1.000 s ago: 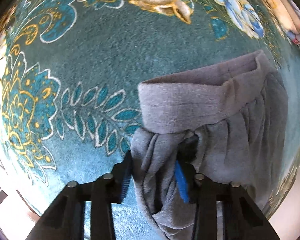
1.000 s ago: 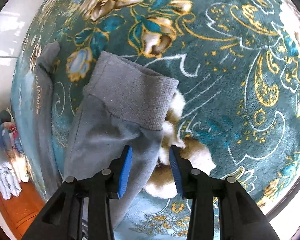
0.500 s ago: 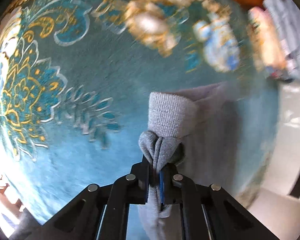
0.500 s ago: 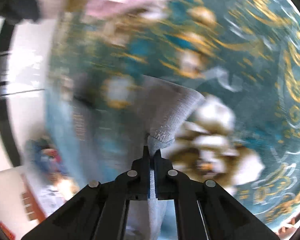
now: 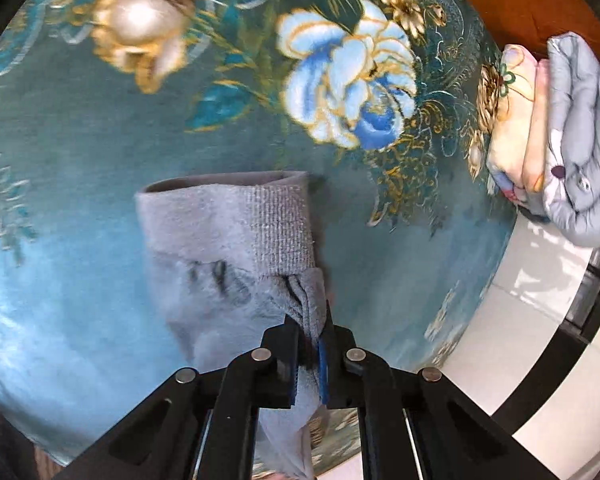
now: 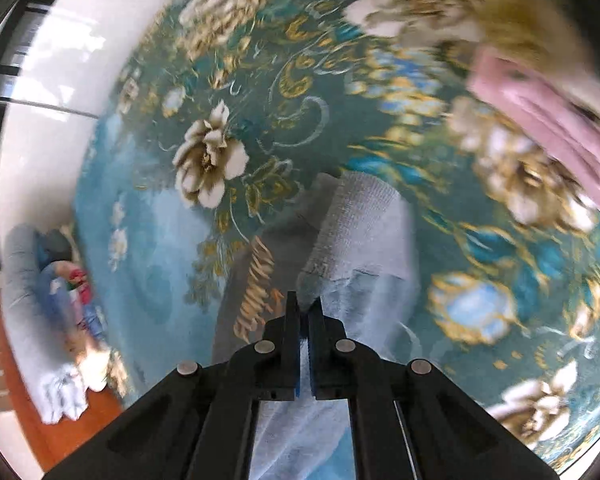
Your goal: Fold clothes
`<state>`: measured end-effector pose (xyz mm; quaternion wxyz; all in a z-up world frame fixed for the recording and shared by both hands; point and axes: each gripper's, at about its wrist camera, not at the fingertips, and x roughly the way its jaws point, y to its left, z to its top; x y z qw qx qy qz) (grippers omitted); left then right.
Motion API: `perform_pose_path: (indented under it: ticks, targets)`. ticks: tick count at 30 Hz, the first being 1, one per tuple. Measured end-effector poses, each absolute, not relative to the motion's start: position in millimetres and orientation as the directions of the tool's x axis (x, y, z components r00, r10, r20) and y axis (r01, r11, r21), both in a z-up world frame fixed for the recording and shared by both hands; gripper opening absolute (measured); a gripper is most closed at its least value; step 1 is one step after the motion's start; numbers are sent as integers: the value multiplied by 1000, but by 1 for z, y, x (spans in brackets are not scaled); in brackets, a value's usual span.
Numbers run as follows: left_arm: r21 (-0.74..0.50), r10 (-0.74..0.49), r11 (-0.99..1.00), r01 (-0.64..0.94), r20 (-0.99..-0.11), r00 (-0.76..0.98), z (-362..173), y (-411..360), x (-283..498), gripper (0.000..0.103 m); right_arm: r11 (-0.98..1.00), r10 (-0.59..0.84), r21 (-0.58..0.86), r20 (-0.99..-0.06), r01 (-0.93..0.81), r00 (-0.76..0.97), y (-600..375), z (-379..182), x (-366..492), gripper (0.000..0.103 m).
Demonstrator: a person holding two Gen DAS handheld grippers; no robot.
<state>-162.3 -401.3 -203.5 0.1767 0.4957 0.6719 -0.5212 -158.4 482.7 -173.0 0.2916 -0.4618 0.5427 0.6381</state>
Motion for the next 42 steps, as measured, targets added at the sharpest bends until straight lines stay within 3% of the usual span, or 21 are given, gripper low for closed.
perform_pose_path:
  ticks: [6,10,11,13,14,15,18,20,23,25,29,32,38,40,42]
  targets:
    - [-502,484,-16,864,-760,-433,-240,-403,-206,10,-296,-124,314,-949,-902,-290,486,-208,-237,3]
    - [-521,499,10,854,-738,-455,-263,-405,-218,12,-329,-138,324,-946,-887,-295,486,-228,-261,6]
    - [-532,501,15,846,-728,-467,-266,-405,-220,16,-339,-145,339,-940,-877,-307,486,-231,-263,6]
    - [-570,522,-18,821,-706,-479,-266,-401,-226,34,-361,-164,375,-927,-854,-337,485,-234,-265,11]
    - [-591,545,-41,806,-689,-478,-264,-398,-228,53,-375,-166,396,-918,-838,-359,485,-233,-264,25]
    - [-612,574,-64,788,-669,-473,-262,-394,-231,63,-389,-166,418,-908,-821,-384,485,-230,-262,41]
    - [-703,631,-165,692,-615,-473,-235,-383,-227,65,-433,-140,494,-863,-754,-485,487,-209,-242,46]
    - [-708,592,-275,651,-658,-466,-217,-383,-208,71,-439,-123,530,-835,-725,-536,487,-200,-220,53]
    - [-575,443,-466,672,-810,-385,-212,-386,-166,78,-378,-121,537,-836,-755,-535,487,-218,-182,69]
    - [-503,409,-483,717,-853,-323,-232,-388,-141,78,-336,-120,540,-837,-772,-534,487,-230,-157,69]
    - [-532,434,-302,791,-815,-383,-273,-394,-113,78,-249,-118,543,-839,-802,-531,486,-255,-106,70]
    - [-562,405,-254,787,-801,-441,-282,-392,-118,79,-221,-112,562,-826,-797,-552,484,-267,-109,76]
    - [-515,373,-293,806,-838,-399,-293,-386,-139,84,-162,-97,571,-821,-805,-563,485,-279,-124,79]
    - [-509,358,-293,810,-843,-401,-292,-387,-141,82,-156,-85,562,-827,-812,-556,487,-276,-129,73]
    - [-506,337,-261,822,-846,-414,-291,-391,-139,78,-162,-78,536,-844,-829,-531,486,-271,-133,38]
